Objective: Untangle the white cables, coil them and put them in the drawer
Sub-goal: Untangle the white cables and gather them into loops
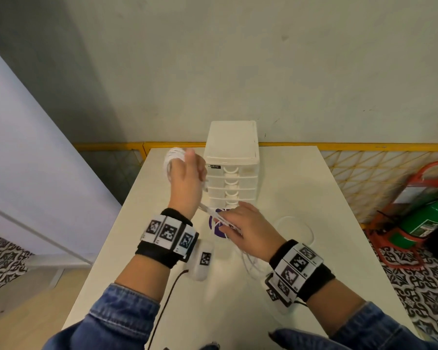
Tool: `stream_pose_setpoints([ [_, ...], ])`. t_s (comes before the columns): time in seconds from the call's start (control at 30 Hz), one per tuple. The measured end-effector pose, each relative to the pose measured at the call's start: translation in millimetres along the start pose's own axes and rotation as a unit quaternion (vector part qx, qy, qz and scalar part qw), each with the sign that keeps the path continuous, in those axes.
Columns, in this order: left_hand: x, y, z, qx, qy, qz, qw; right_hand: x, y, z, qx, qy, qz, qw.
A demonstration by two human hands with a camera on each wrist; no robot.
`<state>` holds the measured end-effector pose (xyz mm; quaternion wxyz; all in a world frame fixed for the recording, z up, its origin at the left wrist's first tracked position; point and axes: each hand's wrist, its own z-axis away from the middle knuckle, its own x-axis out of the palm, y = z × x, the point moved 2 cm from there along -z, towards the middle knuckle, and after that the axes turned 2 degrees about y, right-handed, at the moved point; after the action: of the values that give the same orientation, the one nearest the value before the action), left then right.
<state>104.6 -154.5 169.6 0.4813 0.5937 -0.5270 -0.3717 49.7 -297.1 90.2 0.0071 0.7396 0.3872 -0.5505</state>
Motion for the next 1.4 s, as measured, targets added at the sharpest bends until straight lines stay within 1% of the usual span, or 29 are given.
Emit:
stream_pose_setpoints([
  [0.03,2.9,-7.9,1.8,0.013,-0.049,-0.111,0.992,-5.1,-0.8,-2.3,-0.017,0.005,0.015,1.0],
  [0.07,5.8,-16.5,4.4,0.012,-0.124,-0.214,0.969,-10.7,0.5,-4.5,-0.028,0.011,0.027,0.999],
  [0.1,8.4,-24.4,8.4,0.005,-0.202,-0.303,0.931,-16.7,2.7,-6.2,-0.034,0.019,0.034,0.999],
  [0.13,9.7,-28.6,14.5,-0.004,-0.266,-0.362,0.893,-22.1,6.3,-7.1,-0.044,0.029,0.037,0.998],
  [0.17,10.1,-31.4,19.3,-0.015,-0.31,-0.387,0.868,-26.5,9.7,-7.5,-0.056,0.04,0.039,0.997],
  [0.2,10.3,-32.5,24.6,-0.043,-0.342,-0.373,0.862,-30.1,12.9,-7.8,-0.065,0.05,0.038,0.996],
  [0.23,9.5,-35.5,29.0,-0.09,-0.364,-0.329,0.867,-32.7,15.5,-7.6,-0.063,0.058,0.026,0.996],
  [0.3,8.7,-37.0,35.9,-0.18,-0.391,-0.226,0.874,-35.5,20.4,-7.0,-0.021,0.079,-0.04,0.996],
  [0.33,8.7,-37.5,37.8,-0.201,-0.4,-0.198,0.872,-36.0,24.3,-6.0,0.007,0.097,-0.078,0.992],
  [0.37,8.7,-39.7,38.8,-0.204,-0.405,-0.187,0.871,-36.2,28.3,-4.4,0.032,0.116,-0.102,0.987],
  [0.4,8.9,-41.1,39.8,-0.199,-0.404,-0.183,0.874,-36.2,31.7,-2.1,0.053,0.133,-0.11,0.984],
  [0.43,8.4,-43.3,40.2,-0.193,-0.389,-0.179,0.883,-36.3,34.5,0.6,0.071,0.141,-0.108,0.982],
  [0.47,6.9,-44.5,40.6,-0.192,-0.364,-0.172,0.895,-36.3,36.4,3.3,0.08,0.143,-0.098,0.982],
  [0.53,2.1,-48.0,38.0,-0.208,-0.293,-0.136,0.923,-34.6,39.9,7.2,0.087,0.141,-0.076,0.983],
  [0.6,-2.6,-50.8,35.8,-0.221,-0.233,-0.093,0.942,-31.2,38.7,12.8,0.095,0.158,-0.081,0.98],
  [0.7,-2.4,-54.9,38.7,-0.234,-0.179,-0.079,0.952,-25.3,36.7,18.2,0.104,0.18,-0.096,0.973],
  [0.77,0.4,-58.3,44.6,-0.227,-0.154,-0.083,0.958,-22.9,38.3,20.2,0.15,0.175,-0.112,0.967],
  [0.83,2.3,-60.4,50.1,-0.22,-0.143,-0.082,0.962,-22.4,40.2,22.7,0.204,0.178,-0.136,0.953],
  [0.9,3.7,-59.9,52.7,-0.208,-0.135,-0.061,0.967,-21.1,40.6,24.2,0.218,0.181,-0.174,0.943],
  [0.97,5.5,-56.2,54.7,-0.192,-0.138,-0.054,0.97,-20.1,39.6,23.3,0.237,0.163,-0.228,0.93],
  [1.03,6.0,-54.8,55.7,-0.188,-0.127,-0.048,0.973,-18.5,42.6,22.6,0.264,0.128,-0.222,0.93],
  [1.1,4.0,-55.3,53.6,-0.195,-0.097,-0.028,0.976,-16.9,45.3,23.3,0.267,0.09,-0.207,0.937],
  [1.17,1.0,-57.2,49.0,-0.203,-0.089,-0.032,0.975,-17.5,47.9,25.2,0.276,0.097,-0.226,0.929],
  [1.27,-5.7,-62.9,41.8,-0.21,-0.095,-0.058,0.971,-22.2,49.3,24.2,0.282,0.123,-0.262,0.915],
  [1.4,-10.7,-67.1,35.8,-0.208,-0.099,-0.034,0.972,-22.0,47.0,23.7,0.295,0.125,-0.338,0.885],
])
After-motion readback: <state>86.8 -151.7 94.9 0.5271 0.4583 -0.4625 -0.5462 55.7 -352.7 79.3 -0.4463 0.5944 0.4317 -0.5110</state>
